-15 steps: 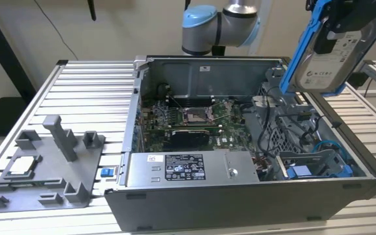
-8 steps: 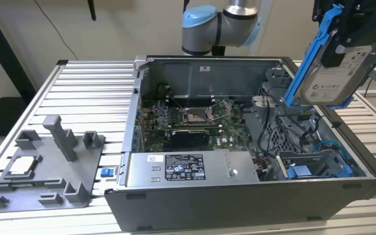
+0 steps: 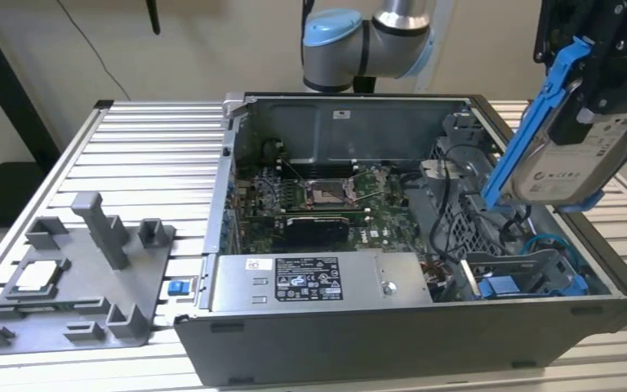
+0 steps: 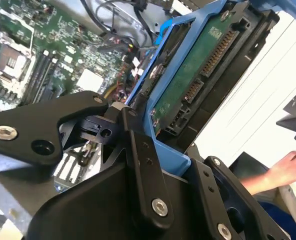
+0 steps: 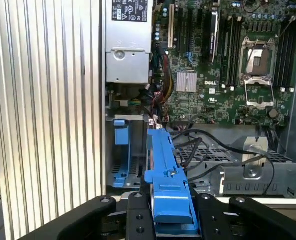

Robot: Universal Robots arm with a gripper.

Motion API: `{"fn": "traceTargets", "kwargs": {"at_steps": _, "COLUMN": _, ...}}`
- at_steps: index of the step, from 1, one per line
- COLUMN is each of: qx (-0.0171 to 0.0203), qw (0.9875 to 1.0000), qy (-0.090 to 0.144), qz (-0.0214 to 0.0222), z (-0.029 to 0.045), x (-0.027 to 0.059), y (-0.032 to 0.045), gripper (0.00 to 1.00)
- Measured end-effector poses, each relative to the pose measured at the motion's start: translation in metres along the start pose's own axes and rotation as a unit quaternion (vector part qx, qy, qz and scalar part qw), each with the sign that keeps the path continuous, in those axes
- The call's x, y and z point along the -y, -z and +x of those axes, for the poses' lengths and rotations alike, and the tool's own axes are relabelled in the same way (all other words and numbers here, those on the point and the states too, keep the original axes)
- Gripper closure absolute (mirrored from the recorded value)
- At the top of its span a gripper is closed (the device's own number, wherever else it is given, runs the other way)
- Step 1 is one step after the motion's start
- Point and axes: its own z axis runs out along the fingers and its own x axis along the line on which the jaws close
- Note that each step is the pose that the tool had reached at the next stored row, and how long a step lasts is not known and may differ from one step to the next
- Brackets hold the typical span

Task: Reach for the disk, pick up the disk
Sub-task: 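Pick up the disk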

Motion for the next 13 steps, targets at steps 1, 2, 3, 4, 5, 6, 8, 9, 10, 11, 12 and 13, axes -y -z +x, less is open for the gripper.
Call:
{"fn": "traceTargets", "kwargs": {"at_steps": 1, "qx": 0.0000, "qw": 1.0000, "qy": 0.000, "qz": 0.0000, "z": 0.0033, "x": -0.0006, "y": -0.0016, "gripper": 1.00}}
{"fn": "traceTargets", "kwargs": {"at_steps": 2, "qx": 0.0000, "qw": 1.0000, "qy": 0.000, "qz": 0.0000, "z": 0.0066, "x": -0.0010, "y": -0.0033, "gripper": 1.00}}
{"fn": "traceTargets", "kwargs": {"at_steps": 3, "qx": 0.0000, "qw": 1.0000, "qy": -0.001, "qz": 0.0000, "z": 0.0101, "x": -0.0016, "y": -0.0050, "gripper": 1.00}}
{"fn": "traceTargets", "kwargs": {"at_steps": 4, "qx": 0.0000, "qw": 1.0000, "qy": -0.001, "qz": 0.0000, "z": 0.0135, "x": -0.0020, "y": -0.0066, "gripper": 1.00}}
{"fn": "traceTargets", "kwargs": {"at_steps": 5, "qx": -0.0001, "qw": 1.0000, "qy": -0.001, "qz": 0.0000, "z": 0.0173, "x": -0.0025, "y": -0.0084, "gripper": 1.00}}
{"fn": "traceTargets", "kwargs": {"at_steps": 6, "qx": -0.0001, "qw": 1.0000, "qy": -0.002, "qz": 0.0000, "z": 0.0208, "x": -0.0030, "y": -0.0100, "gripper": 1.00}}
{"fn": "traceTargets", "kwargs": {"at_steps": 8, "qx": -0.0002, "qw": 1.0000, "qy": -0.002, "qz": 0.0003, "z": 0.0269, "x": -0.0036, "y": -0.0133, "gripper": 1.00}}
{"fn": "traceTargets", "kwargs": {"at_steps": 9, "qx": -0.0003, "qw": 1.0000, "qy": -0.003, "qz": 0.0005, "z": 0.0293, "x": -0.0038, "y": -0.0151, "gripper": 1.00}}
{"fn": "traceTargets", "kwargs": {"at_steps": 10, "qx": -0.0002, "qw": 1.0000, "qy": -0.004, "qz": 0.0006, "z": 0.0312, "x": -0.0040, "y": -0.0169, "gripper": 1.00}}
{"fn": "traceTargets", "kwargs": {"at_steps": 11, "qx": -0.0003, "qw": 1.0000, "qy": -0.004, "qz": 0.0008, "z": 0.0328, "x": -0.0042, "y": -0.0187, "gripper": 1.00}}
{"fn": "traceTargets", "kwargs": {"at_steps": 12, "qx": -0.0004, "qw": 1.0000, "qy": -0.005, "qz": 0.0010, "z": 0.0343, "x": -0.0044, "y": -0.0205, "gripper": 1.00}}
{"fn": "traceTargets", "kwargs": {"at_steps": 13, "qx": -0.0005, "qw": 1.0000, "qy": -0.006, "qz": 0.0013, "z": 0.0358, "x": -0.0046, "y": -0.0222, "gripper": 1.00}}
